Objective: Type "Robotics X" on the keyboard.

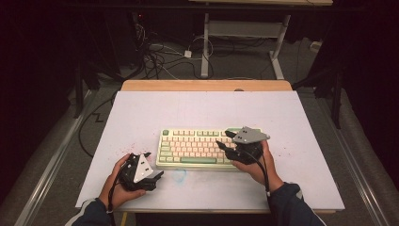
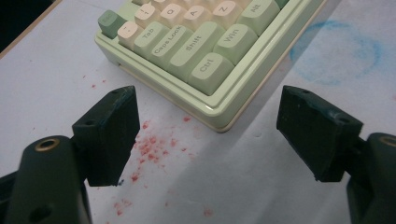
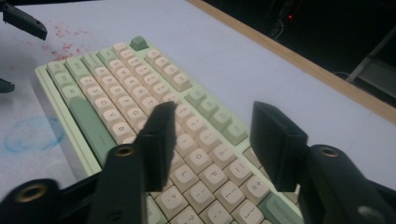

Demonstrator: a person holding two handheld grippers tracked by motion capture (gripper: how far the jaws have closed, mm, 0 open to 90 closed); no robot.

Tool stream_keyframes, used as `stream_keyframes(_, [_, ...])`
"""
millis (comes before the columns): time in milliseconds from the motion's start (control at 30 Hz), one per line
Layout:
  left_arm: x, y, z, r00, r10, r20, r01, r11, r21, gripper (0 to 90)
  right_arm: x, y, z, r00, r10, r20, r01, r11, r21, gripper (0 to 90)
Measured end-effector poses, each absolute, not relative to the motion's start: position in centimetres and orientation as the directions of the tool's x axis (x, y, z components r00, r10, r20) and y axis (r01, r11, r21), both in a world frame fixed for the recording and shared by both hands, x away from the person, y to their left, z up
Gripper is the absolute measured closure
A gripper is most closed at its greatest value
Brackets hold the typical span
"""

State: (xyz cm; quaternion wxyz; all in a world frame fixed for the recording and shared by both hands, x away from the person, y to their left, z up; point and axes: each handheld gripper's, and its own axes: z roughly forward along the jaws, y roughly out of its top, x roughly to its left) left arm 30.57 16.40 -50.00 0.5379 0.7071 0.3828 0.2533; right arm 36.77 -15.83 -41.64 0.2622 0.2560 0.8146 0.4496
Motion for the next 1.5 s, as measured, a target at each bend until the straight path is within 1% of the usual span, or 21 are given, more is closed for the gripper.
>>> stream_keyframes(67, [30.6,16.4,-50.0,0.577,0.815,-0.051,0.268,-0.130,0.955,20.4,36.5,-16.1,-41.7,-0.726,0.657,-0.203,0.174,0.461,0.870,40.5])
stream_keyframes(267, [30.6,16.4,-49.8,0.572,0.818,-0.067,0.268,-0.110,0.957,20.5,35.7,-17.0,-42.0,-0.692,0.685,-0.229,0.170,0.463,0.870,29.6])
stream_keyframes(300, [30.6,16.4,-49.8,0.572,0.818,-0.069,0.269,-0.107,0.957,20.5,35.6,-17.2,-42.1,-0.687,0.690,-0.229,0.165,0.455,0.875,26.5])
stream_keyframes(433, [30.5,16.4,-49.7,0.573,0.816,-0.078,0.270,-0.099,0.958,21.4,34.9,-18.1,-42.2,-0.663,0.710,-0.237,0.157,0.442,0.883,21.8])
stream_keyframes(633, [30.5,16.4,-49.3,0.571,0.815,-0.098,0.267,-0.071,0.961,23.0,33.6,-19.5,-42.7,-0.640,0.731,-0.237,0.135,0.411,0.902,17.2])
stream_keyframes(733, [30.5,16.4,-49.1,0.571,0.815,-0.103,0.266,-0.064,0.962,23.4,32.8,-20.1,-43.1,-0.622,0.741,-0.253,0.126,0.414,0.901,17.2])
stream_keyframes(900, [30.8,16.2,-48.5,0.566,0.813,-0.138,0.269,-0.024,0.963,26.2,31.8,-20.8,-43.9,-0.615,0.746,-0.256,0.131,0.416,0.900,18.0])
stream_keyframes(967, [30.8,16.1,-47.9,0.572,0.803,-0.166,0.270,0.006,0.963,27.2,31.4,-21.0,-44.3,-0.611,0.746,-0.265,0.130,0.425,0.896,18.3])
stream_keyframes(1133, [31.1,15.4,-46.9,0.587,0.785,-0.198,0.279,0.033,0.960,36.0,30.6,-21.3,-45.0,-0.611,0.742,-0.275,0.142,0.444,0.885,18.8])
stream_keyframes(1167, [31.1,15.2,-46.7,0.592,0.780,-0.203,0.285,0.033,0.958,39.7,30.4,-21.4,-45.2,-0.612,0.742,-0.275,0.145,0.447,0.883,18.9])
stream_keyframes(1233, [31.2,14.8,-46.4,0.604,0.769,-0.208,0.291,0.030,0.956,43.4,30.1,-21.6,-45.4,-0.615,0.738,-0.278,0.149,0.455,0.878,19.0])
stream_keyframes(1367, [31.6,14.0,-45.4,0.628,0.746,-0.223,0.295,0.037,0.955,56.6,29.7,-21.9,-45.7,-0.612,0.737,-0.287,0.150,0.465,0.873,19.0])
stream_keyframes(1467, [31.7,13.3,-44.9,0.638,0.735,-0.229,0.296,0.040,0.954,61.5,29.8,-22.0,-45.9,-0.609,0.739,-0.287,0.154,0.465,0.872,19.0])
stream_keyframes(1500, [31.8,13.0,-44.8,0.642,0.731,-0.229,0.298,0.038,0.954,64.8,29.8,-21.9,-45.9,-0.611,0.739,-0.286,0.153,0.464,0.873,19.1])
